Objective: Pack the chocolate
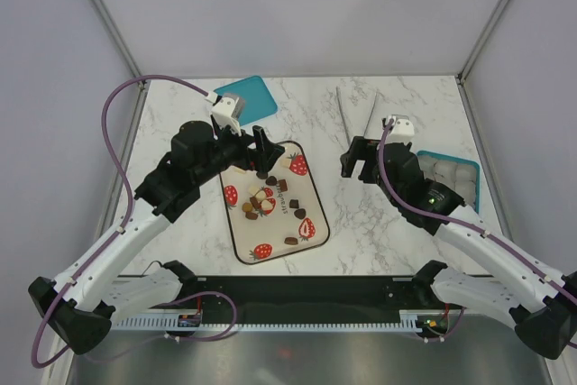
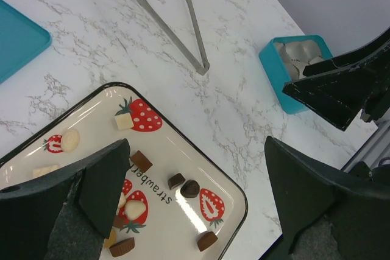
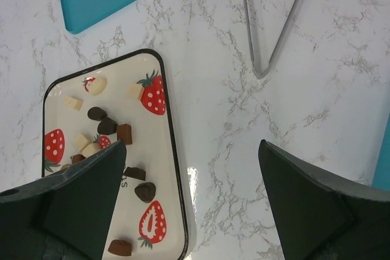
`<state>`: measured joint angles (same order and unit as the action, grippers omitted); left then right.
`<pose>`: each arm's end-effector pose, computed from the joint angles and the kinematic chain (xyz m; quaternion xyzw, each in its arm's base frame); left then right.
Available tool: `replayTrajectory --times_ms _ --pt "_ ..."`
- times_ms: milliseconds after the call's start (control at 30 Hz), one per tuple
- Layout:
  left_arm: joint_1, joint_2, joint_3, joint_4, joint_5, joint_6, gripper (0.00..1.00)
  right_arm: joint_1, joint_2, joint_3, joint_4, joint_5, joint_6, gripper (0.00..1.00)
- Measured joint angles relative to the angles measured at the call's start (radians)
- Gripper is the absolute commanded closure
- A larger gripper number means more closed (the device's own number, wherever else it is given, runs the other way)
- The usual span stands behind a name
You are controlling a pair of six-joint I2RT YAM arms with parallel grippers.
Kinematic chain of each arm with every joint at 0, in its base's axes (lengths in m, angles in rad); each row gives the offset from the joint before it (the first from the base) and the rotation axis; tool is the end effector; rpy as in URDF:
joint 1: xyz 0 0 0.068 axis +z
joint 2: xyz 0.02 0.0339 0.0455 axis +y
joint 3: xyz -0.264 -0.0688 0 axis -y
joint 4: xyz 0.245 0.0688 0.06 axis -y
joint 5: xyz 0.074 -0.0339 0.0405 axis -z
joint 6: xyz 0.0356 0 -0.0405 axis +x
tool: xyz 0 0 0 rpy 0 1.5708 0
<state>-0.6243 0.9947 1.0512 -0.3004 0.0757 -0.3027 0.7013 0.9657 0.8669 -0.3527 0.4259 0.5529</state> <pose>0.1799 -0.1329 0.3822 0.1491 0.7734 -0.3018 0.5371 0.1740 0.1277 0.3197 0.0505 0.8343 0.1595 0.5253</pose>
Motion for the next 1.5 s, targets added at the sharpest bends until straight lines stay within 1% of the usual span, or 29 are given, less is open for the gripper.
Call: replayTrajectory --times_ms 167,333,533,667,867,1067,1233,1500 --pt "0.000 0.000 0.000 0.000 0.000 0.000 0.00 0.000 0.014 0.012 -0.008 0.023 0.000 0.02" --pt "0.000 0.000 0.000 -0.001 0.000 0.000 0.00 0.000 0.083 0.055 -0.004 0.069 -0.039 0.02" --pt "0.000 0.008 0.000 -0.005 -0.017 0.002 0.00 -0.010 0.303 0.186 0.000 0.183 -0.113 0.02" --pt "0.000 0.007 0.000 -0.008 -0.044 0.013 0.00 -0.067 0.476 0.278 0.003 0.203 -0.148 0.03" --pt "0.000 0.006 0.000 -0.008 -0.061 0.016 0.00 -0.200 0.738 0.393 0.000 0.132 -0.166 0.02" --pt "0.000 0.006 0.000 -0.008 -0.067 0.017 0.00 -0.298 0.919 0.501 -0.002 0.039 -0.192 0.02" --pt "0.000 0.006 0.000 -0.008 -0.067 0.017 0.00 -0.343 1.015 0.584 0.000 -0.040 -0.241 0.02" --pt "0.000 0.005 0.000 -0.008 -0.067 0.022 0.00 -0.383 1.105 0.683 0.008 -0.135 -0.288 0.02"
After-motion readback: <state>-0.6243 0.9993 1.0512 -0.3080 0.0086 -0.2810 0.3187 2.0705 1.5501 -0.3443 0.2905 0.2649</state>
